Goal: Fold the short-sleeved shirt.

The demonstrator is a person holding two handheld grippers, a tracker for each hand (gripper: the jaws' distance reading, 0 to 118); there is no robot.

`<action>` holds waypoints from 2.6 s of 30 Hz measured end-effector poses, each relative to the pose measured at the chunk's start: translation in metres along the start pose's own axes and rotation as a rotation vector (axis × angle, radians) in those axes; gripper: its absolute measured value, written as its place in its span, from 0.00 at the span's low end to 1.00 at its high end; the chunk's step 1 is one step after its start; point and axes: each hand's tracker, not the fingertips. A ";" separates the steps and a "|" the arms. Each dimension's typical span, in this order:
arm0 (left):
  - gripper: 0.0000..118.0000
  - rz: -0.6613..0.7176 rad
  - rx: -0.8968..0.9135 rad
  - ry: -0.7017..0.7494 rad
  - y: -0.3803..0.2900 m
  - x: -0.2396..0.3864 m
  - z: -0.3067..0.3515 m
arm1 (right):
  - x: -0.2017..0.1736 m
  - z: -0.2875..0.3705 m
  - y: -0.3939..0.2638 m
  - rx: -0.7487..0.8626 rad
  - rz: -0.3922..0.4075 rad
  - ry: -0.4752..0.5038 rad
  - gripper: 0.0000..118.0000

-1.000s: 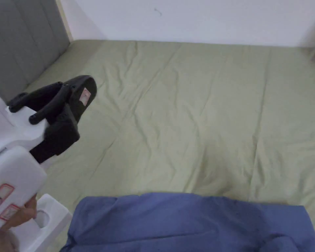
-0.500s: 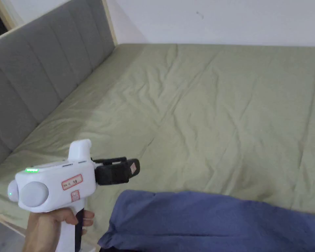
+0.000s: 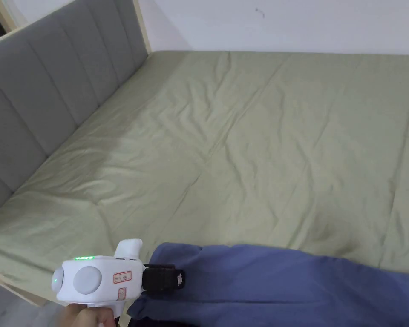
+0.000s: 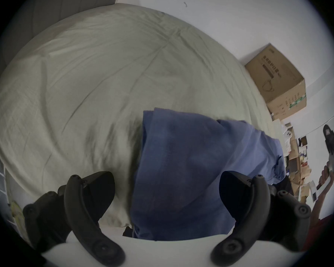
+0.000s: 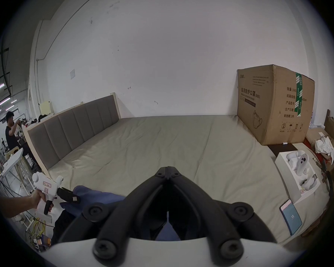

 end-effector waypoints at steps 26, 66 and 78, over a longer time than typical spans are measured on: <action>0.07 -0.256 0.050 -0.139 0.026 0.183 0.025 | 0.011 0.002 0.003 -0.009 -0.029 -0.019 0.00; 0.02 -0.611 0.231 0.067 -0.076 0.246 -0.074 | 0.036 0.011 0.010 -0.002 -0.129 -0.042 0.00; 0.02 -0.526 0.191 -0.087 -0.085 0.318 -0.129 | 0.047 0.017 0.008 -0.010 -0.120 -0.064 0.00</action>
